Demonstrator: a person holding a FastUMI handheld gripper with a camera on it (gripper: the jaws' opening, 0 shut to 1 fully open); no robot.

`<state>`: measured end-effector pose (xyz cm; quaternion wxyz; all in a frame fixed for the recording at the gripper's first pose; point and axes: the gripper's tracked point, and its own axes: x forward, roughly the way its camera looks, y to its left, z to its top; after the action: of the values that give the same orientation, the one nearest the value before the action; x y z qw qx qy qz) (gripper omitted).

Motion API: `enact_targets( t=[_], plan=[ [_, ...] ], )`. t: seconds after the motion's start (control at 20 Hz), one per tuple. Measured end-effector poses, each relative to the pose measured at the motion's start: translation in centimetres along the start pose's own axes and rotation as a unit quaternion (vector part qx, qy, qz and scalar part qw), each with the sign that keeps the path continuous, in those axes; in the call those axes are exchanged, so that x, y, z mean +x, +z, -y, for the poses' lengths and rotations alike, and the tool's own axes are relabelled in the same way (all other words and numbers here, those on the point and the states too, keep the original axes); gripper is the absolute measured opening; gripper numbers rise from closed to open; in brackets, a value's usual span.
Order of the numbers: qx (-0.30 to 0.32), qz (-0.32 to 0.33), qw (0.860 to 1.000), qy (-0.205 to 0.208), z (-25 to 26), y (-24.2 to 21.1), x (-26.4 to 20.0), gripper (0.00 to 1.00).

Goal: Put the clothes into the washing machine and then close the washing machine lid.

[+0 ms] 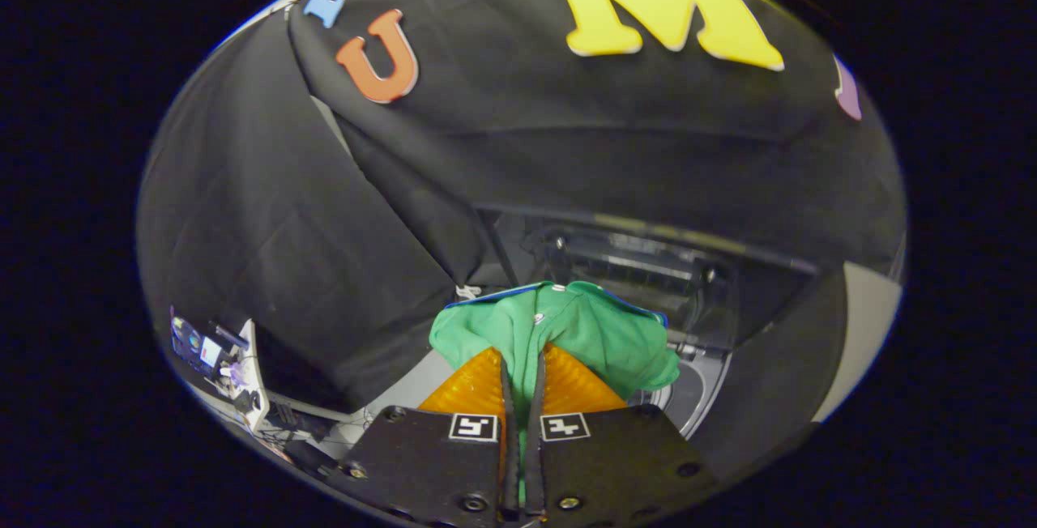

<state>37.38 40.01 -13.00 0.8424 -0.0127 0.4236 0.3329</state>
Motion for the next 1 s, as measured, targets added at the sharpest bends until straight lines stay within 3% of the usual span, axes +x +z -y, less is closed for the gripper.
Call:
enact_targets(
  t=[0.2, 0.55, 1.0],
  plan=[
    [0.01, -0.03, 0.998, -0.045, 4.1, -4.2, 5.8, 0.06],
    [0.043, -0.037, 0.994, -0.097, 7.5, -8.0, 12.0, 0.06],
    [0.078, -0.057, 0.987, -0.13, 9.0, -10.0, 15.5, 0.07]
  ],
)
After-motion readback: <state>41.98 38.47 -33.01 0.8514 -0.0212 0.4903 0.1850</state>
